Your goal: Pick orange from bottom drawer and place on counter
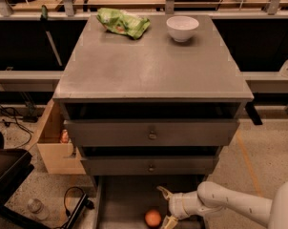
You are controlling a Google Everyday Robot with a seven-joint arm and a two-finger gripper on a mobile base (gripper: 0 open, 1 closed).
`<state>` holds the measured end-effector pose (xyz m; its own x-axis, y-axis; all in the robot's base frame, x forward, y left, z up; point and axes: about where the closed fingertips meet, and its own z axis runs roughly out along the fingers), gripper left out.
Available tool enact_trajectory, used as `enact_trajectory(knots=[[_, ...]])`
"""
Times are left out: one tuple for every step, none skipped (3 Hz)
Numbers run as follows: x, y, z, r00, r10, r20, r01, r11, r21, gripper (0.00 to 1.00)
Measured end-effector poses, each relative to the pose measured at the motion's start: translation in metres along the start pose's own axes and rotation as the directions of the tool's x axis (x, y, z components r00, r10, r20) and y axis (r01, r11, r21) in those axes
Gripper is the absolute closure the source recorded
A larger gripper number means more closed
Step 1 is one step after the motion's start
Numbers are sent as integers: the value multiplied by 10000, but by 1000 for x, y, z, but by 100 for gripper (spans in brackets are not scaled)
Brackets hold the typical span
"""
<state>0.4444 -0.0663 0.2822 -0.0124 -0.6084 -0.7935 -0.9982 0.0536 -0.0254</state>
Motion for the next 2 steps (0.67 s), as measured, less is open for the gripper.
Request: enact_trajectory(knots=[[23,8,27,9994,148,302,-139,9995,-281,0],[36,11,47,9977,269,615,-242,9988,-433,0]])
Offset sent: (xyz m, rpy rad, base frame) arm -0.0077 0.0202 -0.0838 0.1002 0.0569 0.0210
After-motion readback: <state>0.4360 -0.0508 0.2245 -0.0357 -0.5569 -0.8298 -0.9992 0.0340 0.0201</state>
